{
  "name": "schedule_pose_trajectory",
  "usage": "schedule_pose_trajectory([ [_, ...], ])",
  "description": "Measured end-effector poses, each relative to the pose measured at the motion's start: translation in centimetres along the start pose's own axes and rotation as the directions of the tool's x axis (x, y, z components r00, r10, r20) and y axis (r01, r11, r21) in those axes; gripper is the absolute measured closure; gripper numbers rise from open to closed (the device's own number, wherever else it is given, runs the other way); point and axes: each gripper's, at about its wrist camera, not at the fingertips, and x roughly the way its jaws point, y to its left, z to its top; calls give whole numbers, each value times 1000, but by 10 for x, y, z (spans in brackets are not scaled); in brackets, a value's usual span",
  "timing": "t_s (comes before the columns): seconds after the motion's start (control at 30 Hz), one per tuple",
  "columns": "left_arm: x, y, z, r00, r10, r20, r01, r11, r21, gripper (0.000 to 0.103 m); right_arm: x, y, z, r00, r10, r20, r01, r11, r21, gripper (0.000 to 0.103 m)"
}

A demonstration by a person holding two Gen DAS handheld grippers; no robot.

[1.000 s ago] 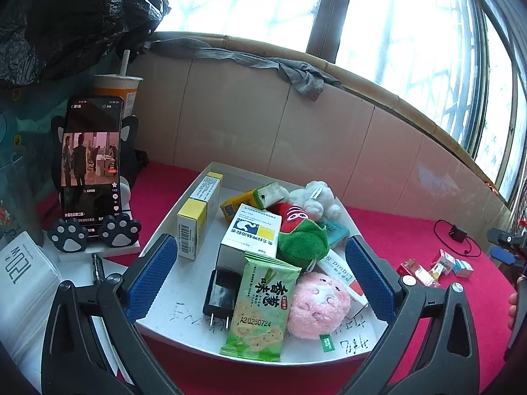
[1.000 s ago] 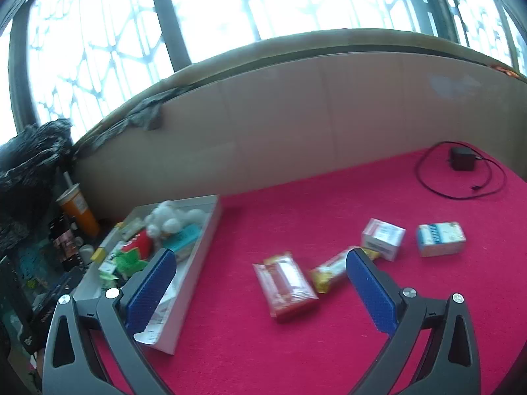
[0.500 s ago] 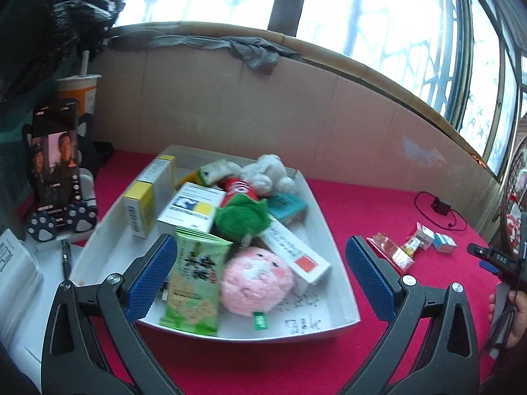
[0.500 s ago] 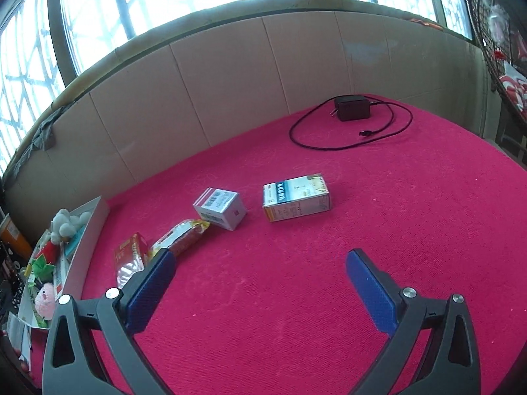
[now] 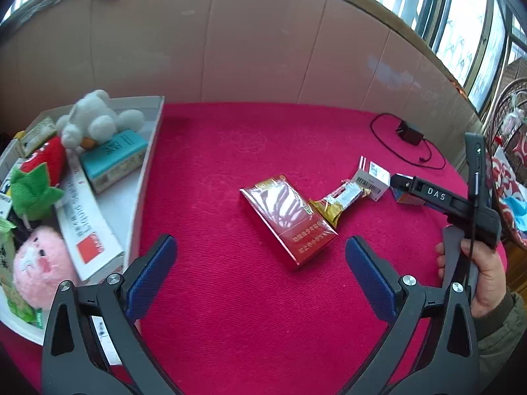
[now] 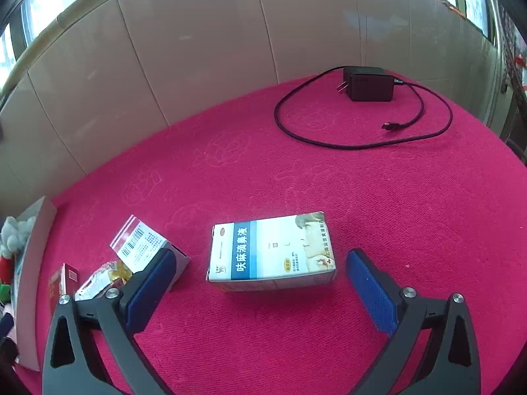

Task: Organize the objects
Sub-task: 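Withdraw both open tools from the tray toward the remaining table items, then grasp the red SEQUOIA pack with left tool while right tool grasps the blue-white medicine box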

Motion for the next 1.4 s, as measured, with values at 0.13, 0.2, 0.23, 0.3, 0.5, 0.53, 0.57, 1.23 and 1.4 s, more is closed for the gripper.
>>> schedule_pose_trajectory([
  [0.13,25,-23,5,999,41,-20,-41,999,29,0,-5,-6,-3,999,35,9,-35,999,31,4],
  [0.2,37,-32,8,997,70,-20,-69,997,42,0,-6,-6,-4,999,51,12,-51,998,33,6],
  [0.23,43,-36,9,996,84,-25,-83,995,53,0,-6,-6,-4,998,57,14,-58,998,34,7],
  [0.3,56,-43,10,990,137,-35,-134,987,86,0,-8,-7,-4,997,69,20,-70,997,44,11],
  [0.5,78,-32,11,977,195,-89,-190,980,65,0,-10,-11,-4,994,103,30,-105,992,65,11],
  [0.53,76,-27,11,976,199,-91,-195,980,44,0,-9,-11,-4,994,101,29,-103,993,60,12],
  [0.57,76,-22,10,975,202,-94,-200,979,28,0,-9,-10,-3,995,96,28,-97,994,56,19],
  [1.23,38,-24,4,990,116,77,-125,985,116,49,-22,-11,-6,987,133,89,-136,990,25,34],
  [1.4,27,-36,0,979,128,156,-155,972,177,49,-25,-8,-5,985,128,111,-130,991,10,34],
])
